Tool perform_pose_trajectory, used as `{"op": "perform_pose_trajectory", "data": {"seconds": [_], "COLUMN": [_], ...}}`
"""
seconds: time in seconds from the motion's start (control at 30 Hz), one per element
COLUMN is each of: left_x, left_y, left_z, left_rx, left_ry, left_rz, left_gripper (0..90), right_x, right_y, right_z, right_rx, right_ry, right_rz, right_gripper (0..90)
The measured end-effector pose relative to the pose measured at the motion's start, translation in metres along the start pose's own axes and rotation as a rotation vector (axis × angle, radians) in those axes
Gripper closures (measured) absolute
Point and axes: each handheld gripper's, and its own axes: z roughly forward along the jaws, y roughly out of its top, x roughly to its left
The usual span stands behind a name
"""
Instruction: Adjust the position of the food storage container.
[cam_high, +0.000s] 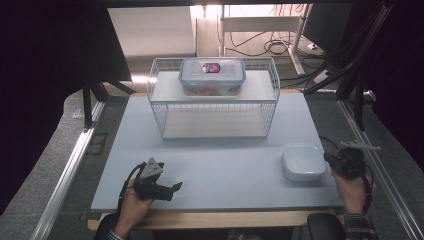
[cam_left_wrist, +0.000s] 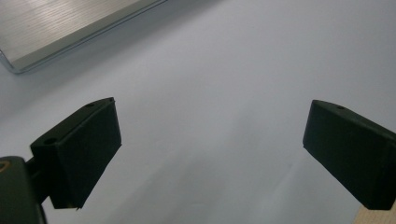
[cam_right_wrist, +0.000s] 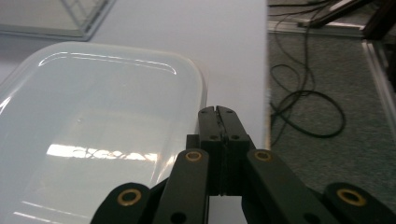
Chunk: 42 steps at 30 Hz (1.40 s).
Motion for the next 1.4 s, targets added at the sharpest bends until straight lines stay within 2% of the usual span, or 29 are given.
{"op": "perform_pose_trajectory", "data": {"seconds": [0.2, 0.47, 0.93, 1.23, 1.4], "left_x": [-0.001, -0.001, -0.003, -0.003, -0.003], "left_y": [0.000, 0.000, 0.001, 0.001, 0.001], "left_z": [0.001, 0.001, 0.003, 0.004, 0.004], "left_rx": [0.007, 0.010, 0.017, 0.009, 0.013], "left_ry": [-0.004, -0.005, -0.005, -0.027, -0.028], "left_rz": [0.007, 0.006, 0.026, -0.012, -0.010], "left_gripper": [4.2, 4.3, 4.2, 4.2, 4.3], "right_x": [0.018, 0.044, 0.083, 0.107, 0.123], "right_y": [0.003, 0.005, 0.007, 0.011, 0.012], "right_z": [0.005, 0.009, 0.019, 0.026, 0.030], "right_rx": [0.023, 0.047, 0.070, 0.082, 0.086], "right_ry": [0.075, 0.166, 0.283, 0.339, 0.379], "right_rz": [-0.019, -0.072, -0.144, -0.175, -0.198], "right_gripper": [89.4, 89.3, 89.3, 89.3, 89.4]}}
